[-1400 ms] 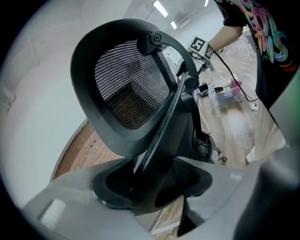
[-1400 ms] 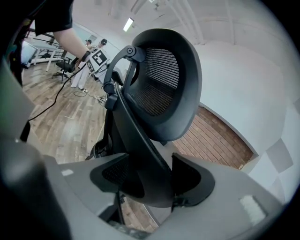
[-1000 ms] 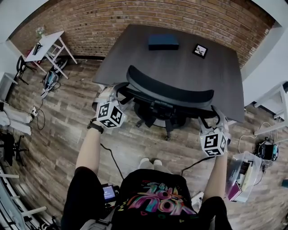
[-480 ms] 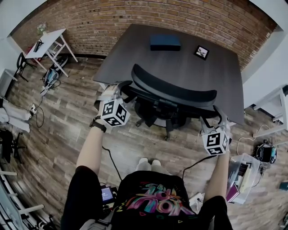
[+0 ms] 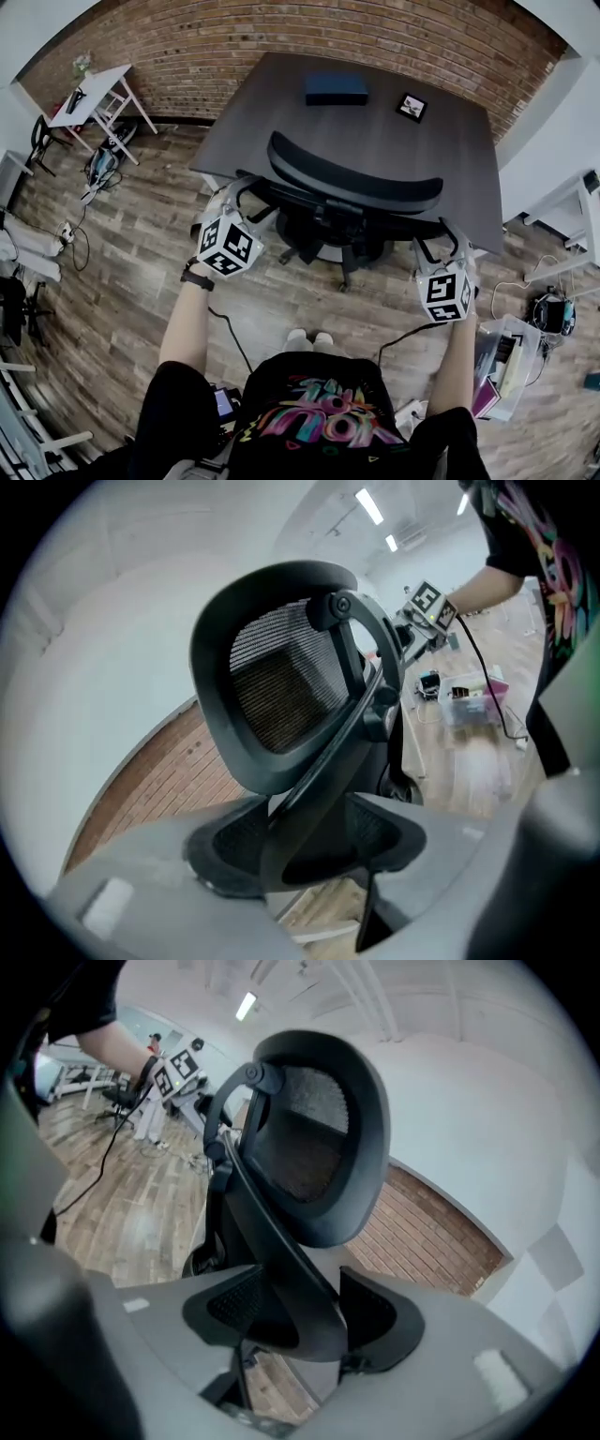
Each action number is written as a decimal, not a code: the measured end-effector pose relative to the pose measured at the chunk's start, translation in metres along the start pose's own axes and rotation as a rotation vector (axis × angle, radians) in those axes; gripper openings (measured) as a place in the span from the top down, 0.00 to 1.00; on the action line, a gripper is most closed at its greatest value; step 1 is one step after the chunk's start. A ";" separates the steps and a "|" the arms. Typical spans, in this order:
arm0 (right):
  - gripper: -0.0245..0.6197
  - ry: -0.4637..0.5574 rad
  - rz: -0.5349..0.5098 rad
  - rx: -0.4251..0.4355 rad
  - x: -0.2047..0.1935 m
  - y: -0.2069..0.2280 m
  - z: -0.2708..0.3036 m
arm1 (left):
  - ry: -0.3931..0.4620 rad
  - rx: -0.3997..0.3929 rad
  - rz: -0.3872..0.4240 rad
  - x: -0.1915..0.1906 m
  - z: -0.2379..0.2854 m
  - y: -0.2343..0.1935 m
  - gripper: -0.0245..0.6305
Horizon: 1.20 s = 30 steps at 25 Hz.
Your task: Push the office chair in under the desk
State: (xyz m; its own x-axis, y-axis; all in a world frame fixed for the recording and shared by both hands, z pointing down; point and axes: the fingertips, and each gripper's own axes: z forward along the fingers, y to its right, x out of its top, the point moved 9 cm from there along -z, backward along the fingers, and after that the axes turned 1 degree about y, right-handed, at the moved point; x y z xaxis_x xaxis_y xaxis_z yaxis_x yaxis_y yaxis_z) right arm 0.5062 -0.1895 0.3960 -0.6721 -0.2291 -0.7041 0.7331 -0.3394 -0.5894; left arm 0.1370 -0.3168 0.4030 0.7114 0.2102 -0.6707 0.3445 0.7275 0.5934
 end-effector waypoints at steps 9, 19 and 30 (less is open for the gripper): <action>0.58 0.273 0.317 0.039 0.033 -0.010 -0.053 | 0.175 0.026 -0.236 0.027 -0.045 0.021 0.56; 0.68 0.441 0.528 0.109 0.070 -0.034 -0.058 | 0.475 0.169 -0.669 0.063 -0.087 0.039 0.64; 0.90 0.525 0.677 0.061 0.086 -0.040 -0.065 | 0.535 0.188 -0.658 0.077 -0.104 0.050 0.77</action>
State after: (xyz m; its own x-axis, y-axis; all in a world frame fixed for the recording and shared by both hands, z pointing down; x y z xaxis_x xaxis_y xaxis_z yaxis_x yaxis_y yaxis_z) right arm 0.4255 -0.1367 0.3331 0.0546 0.0464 -0.9974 0.9420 -0.3335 0.0361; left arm 0.1453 -0.1960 0.3348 -0.0351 0.0977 -0.9946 0.7142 0.6986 0.0434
